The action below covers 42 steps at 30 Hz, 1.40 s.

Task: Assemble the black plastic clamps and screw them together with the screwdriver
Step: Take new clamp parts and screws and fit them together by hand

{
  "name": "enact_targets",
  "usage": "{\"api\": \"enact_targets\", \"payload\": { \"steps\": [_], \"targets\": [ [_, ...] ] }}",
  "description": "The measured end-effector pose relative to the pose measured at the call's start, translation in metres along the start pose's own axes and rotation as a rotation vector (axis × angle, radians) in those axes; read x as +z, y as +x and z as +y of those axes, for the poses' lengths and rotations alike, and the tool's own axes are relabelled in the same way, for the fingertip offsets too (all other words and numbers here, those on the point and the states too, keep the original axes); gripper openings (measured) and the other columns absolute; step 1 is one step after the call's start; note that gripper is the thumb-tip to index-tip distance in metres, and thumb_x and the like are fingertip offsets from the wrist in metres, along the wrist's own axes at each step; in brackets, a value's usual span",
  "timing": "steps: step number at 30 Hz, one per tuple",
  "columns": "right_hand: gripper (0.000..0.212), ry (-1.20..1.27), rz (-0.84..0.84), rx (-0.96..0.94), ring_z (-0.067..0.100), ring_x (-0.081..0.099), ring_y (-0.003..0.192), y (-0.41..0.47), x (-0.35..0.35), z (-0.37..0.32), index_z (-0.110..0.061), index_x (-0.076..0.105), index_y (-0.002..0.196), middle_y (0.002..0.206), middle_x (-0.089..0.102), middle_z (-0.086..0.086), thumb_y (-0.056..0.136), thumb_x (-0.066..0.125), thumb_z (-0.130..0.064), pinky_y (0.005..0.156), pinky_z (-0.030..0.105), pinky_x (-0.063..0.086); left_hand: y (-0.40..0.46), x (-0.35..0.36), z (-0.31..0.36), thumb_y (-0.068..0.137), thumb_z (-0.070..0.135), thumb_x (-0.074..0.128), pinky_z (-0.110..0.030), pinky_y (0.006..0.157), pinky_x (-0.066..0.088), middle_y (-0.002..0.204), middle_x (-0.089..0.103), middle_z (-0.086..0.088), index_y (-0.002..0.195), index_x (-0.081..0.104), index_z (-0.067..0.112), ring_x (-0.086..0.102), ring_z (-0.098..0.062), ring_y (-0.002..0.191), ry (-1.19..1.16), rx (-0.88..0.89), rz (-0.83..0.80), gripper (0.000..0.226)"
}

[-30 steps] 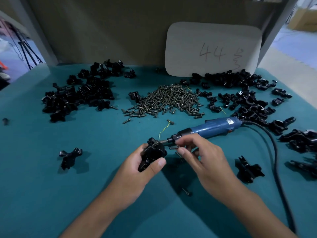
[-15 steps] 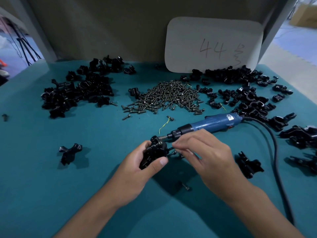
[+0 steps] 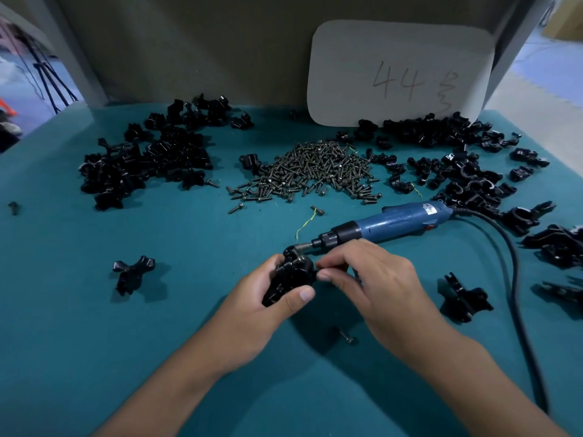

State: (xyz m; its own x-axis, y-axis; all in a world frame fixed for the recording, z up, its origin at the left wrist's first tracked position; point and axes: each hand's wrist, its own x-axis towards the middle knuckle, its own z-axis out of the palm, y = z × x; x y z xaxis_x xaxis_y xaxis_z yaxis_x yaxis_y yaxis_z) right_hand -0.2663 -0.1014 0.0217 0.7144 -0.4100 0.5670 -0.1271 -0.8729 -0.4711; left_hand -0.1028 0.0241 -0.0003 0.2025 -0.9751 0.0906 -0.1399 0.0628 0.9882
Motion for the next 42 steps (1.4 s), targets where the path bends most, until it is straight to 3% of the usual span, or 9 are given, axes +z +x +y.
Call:
{"api": "enact_targets", "payload": {
  "steps": [2, 5, 12, 19, 24, 33, 35, 39, 42],
  "targets": [
    [0.014, 0.012, 0.008, -0.073, 0.015, 0.067, 0.091, 0.001, -0.005, 0.002, -0.007, 0.074, 0.098, 0.095, 0.071, -0.003, 0.098, 0.067, -0.019, 0.084, 0.026, 0.052, 0.000, -0.001, 0.003, 0.090, 0.045, 0.064, -0.013, 0.076, 0.044, 0.089, 0.066, 0.018, 0.101, 0.066, 0.038, 0.058, 0.000, 0.083, -0.041, -0.009, -0.032, 0.012],
    [0.012, 0.034, -0.006, -0.124, 0.011, 0.068, 0.095, 0.002, -0.008, 0.003, -0.005, 0.078, 0.100, 0.098, 0.074, -0.002, 0.093, 0.072, -0.012, 0.090, 0.022, 0.052, 0.000, -0.005, 0.002, 0.086, 0.052, 0.064, -0.019, 0.068, 0.043, 0.082, 0.065, 0.009, 0.093, 0.067, 0.036, 0.054, -0.007, 0.074, -0.073, -0.038, -0.062, 0.017],
    [0.027, -0.049, -0.043, -0.026, 0.012, 0.056, 0.076, 0.004, -0.006, -0.003, -0.011, 0.068, 0.088, 0.082, 0.061, -0.009, 0.097, 0.058, -0.035, 0.071, 0.018, 0.043, 0.000, -0.002, 0.002, 0.087, 0.050, 0.066, -0.015, 0.070, 0.046, 0.087, 0.069, 0.011, 0.100, 0.066, 0.041, 0.057, -0.002, 0.076, -0.093, -0.058, -0.080, 0.016],
    [0.026, 0.012, -0.231, 0.182, 0.000, 0.046, 0.083, -0.004, -0.003, -0.004, -0.033, 0.040, 0.085, 0.091, 0.045, -0.014, 0.103, 0.040, -0.052, 0.070, 0.013, 0.036, -0.001, -0.002, 0.001, 0.085, 0.064, 0.066, -0.021, 0.073, 0.047, 0.089, 0.068, 0.010, 0.103, 0.065, 0.037, 0.056, -0.007, 0.078, -0.047, -0.062, -0.087, 0.032],
    [0.017, 0.111, -0.161, 0.207, 0.002, 0.054, 0.083, -0.003, -0.003, -0.005, -0.035, 0.049, 0.088, 0.087, 0.057, -0.014, 0.097, 0.053, -0.049, 0.068, 0.010, 0.037, -0.001, -0.002, 0.003, 0.086, 0.061, 0.067, -0.016, 0.072, 0.046, 0.090, 0.069, 0.011, 0.108, 0.065, 0.036, 0.058, -0.003, 0.079, -0.081, -0.051, -0.078, 0.033],
    [0.016, 0.160, -0.004, 0.007, 0.009, 0.066, 0.085, -0.001, -0.003, -0.001, -0.005, 0.073, 0.092, 0.089, 0.070, -0.002, 0.092, 0.074, -0.021, 0.076, 0.023, 0.053, 0.001, -0.002, 0.007, 0.085, 0.050, 0.063, -0.020, 0.059, 0.044, 0.082, 0.070, 0.006, 0.090, 0.069, 0.043, 0.057, -0.008, 0.068, -0.168, -0.091, -0.055, 0.011],
    [0.014, 0.136, 0.003, -0.026, 0.009, 0.066, 0.086, 0.001, -0.004, -0.001, -0.004, 0.075, 0.093, 0.090, 0.070, -0.002, 0.090, 0.074, -0.018, 0.078, 0.021, 0.053, 0.001, -0.002, 0.007, 0.085, 0.050, 0.062, -0.021, 0.059, 0.044, 0.082, 0.071, 0.006, 0.088, 0.069, 0.044, 0.057, -0.008, 0.068, -0.170, -0.090, -0.056, 0.010],
    [0.026, 0.078, -0.030, 0.086, -0.002, 0.056, 0.082, 0.000, -0.002, -0.002, -0.012, 0.068, 0.088, 0.082, 0.063, -0.012, 0.094, 0.064, -0.037, 0.074, 0.004, 0.038, -0.001, -0.001, 0.005, 0.087, 0.049, 0.062, -0.020, 0.063, 0.045, 0.082, 0.070, 0.007, 0.094, 0.066, 0.042, 0.057, -0.008, 0.071, -0.128, -0.060, -0.052, 0.010],
    [0.022, 0.014, -0.075, 0.064, 0.003, 0.044, 0.079, -0.001, 0.004, -0.001, -0.017, 0.055, 0.089, 0.086, 0.049, -0.013, 0.098, 0.053, -0.037, 0.074, 0.003, 0.033, -0.002, 0.001, 0.003, 0.088, 0.051, 0.063, -0.022, 0.065, 0.046, 0.082, 0.069, 0.007, 0.097, 0.065, 0.040, 0.057, -0.009, 0.071, -0.098, -0.063, -0.026, 0.014]
  ]
}}
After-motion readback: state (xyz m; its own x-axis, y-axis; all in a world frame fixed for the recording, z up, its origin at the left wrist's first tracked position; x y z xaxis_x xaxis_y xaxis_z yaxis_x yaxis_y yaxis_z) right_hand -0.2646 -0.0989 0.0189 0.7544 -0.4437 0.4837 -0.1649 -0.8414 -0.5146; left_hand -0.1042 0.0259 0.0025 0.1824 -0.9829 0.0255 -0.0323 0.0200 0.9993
